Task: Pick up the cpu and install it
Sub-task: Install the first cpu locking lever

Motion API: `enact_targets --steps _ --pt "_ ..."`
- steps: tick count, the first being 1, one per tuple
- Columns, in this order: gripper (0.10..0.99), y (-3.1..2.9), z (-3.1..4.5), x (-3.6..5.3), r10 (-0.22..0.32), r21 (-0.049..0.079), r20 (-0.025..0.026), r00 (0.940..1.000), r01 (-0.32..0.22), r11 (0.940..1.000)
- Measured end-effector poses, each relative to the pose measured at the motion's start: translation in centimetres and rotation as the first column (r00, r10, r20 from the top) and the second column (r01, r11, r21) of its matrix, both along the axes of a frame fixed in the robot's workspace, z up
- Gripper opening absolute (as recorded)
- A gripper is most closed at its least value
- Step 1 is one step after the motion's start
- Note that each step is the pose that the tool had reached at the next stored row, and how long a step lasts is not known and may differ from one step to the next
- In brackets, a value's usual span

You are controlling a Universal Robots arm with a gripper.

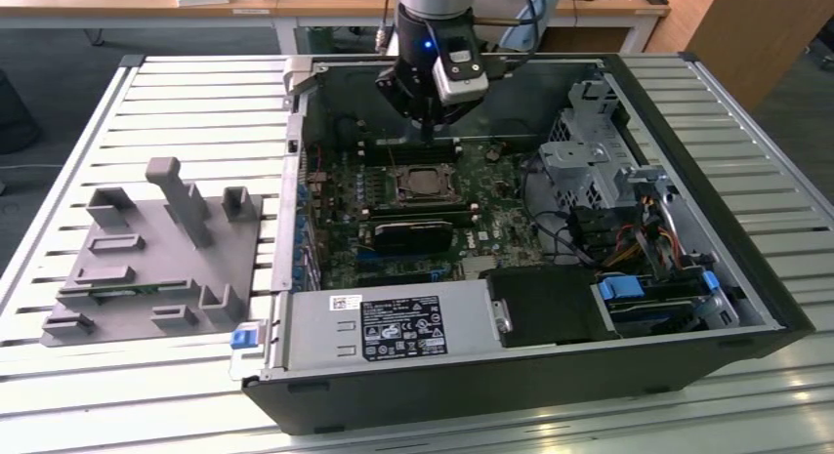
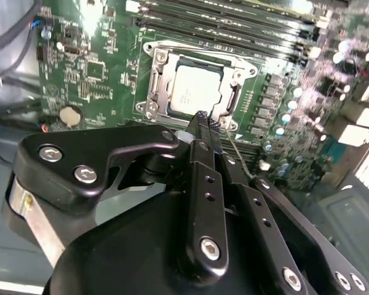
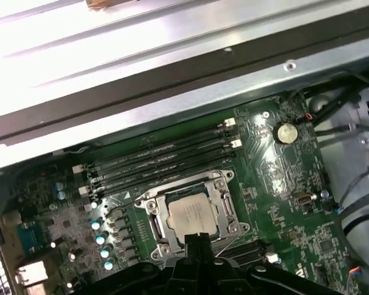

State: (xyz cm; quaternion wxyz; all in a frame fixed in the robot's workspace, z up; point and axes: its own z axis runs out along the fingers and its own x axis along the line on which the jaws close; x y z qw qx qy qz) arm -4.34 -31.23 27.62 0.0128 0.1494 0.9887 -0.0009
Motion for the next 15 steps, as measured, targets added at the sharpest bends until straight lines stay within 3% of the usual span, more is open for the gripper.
enact_targets --steps 5,11,15 --pt "0.106 0.00 -0.05 0.00 0.090 0.000 -0.0001 0.9959 -0.090 0.9959" --pt "0.106 0.00 -0.14 -0.01 0.192 0.000 0.0001 0.9813 -0.192 0.9813" --pt "0.106 0.00 -0.18 -1.22 0.200 0.000 0.0001 0.9797 -0.200 0.9797"
